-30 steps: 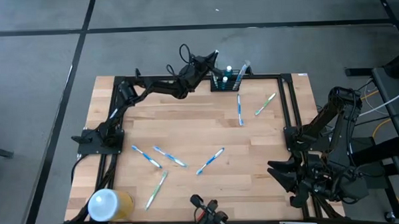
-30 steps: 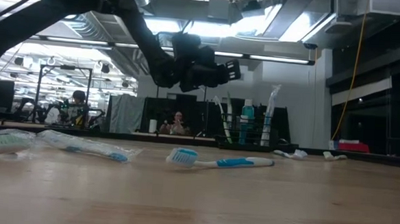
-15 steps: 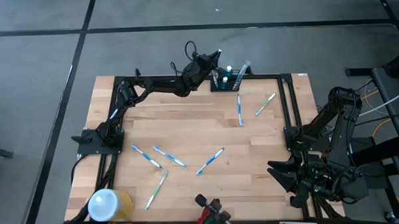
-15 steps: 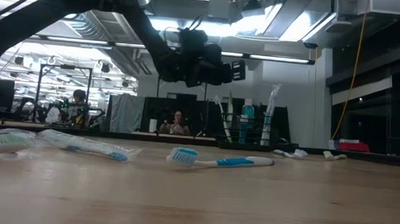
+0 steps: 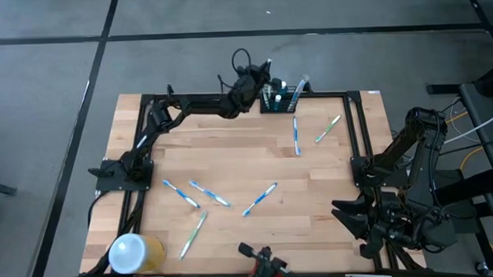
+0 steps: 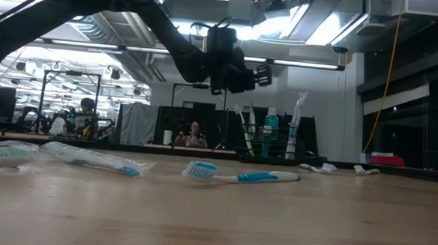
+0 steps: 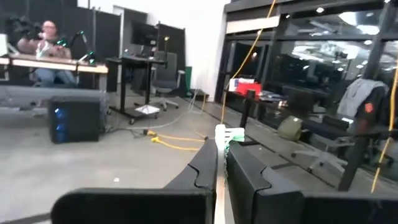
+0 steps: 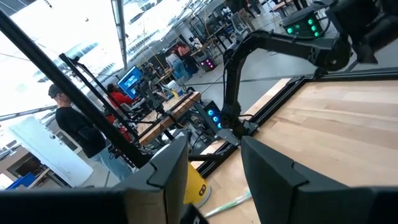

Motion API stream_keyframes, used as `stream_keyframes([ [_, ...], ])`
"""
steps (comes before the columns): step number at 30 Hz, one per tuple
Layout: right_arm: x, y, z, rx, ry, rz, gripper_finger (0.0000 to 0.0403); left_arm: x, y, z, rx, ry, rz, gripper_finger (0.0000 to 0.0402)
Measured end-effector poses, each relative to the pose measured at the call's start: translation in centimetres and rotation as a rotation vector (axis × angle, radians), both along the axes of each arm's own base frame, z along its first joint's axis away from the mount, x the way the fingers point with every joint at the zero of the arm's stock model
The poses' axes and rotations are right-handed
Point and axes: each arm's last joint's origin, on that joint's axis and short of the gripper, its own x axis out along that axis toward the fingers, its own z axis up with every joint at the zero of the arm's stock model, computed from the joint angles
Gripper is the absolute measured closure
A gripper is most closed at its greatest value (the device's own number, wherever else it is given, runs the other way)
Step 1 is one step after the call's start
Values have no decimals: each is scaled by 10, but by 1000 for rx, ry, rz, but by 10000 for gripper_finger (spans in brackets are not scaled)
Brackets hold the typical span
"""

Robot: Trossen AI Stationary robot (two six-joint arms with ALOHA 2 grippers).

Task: Pick & Place toothbrushing station
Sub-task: Put the green toothbrush into the black organizer

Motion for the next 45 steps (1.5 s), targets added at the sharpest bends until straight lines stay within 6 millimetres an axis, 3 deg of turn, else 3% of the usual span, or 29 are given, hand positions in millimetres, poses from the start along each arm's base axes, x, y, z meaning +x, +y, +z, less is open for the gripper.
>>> stream_keyframes([
  [12,-3,2,0,1,0,14,250,15,-37,-10,25,-25,178,393],
  [27,-4,2,0,-8,3,16,250,21,-41,-34,21,5,238,393],
  [40,-6,3,0,-2,1,24,250,28,-41,-40,46,62,225,393],
  [45,-6,3,0,-2,1,24,250,29,-41,-39,55,63,198,353],
])
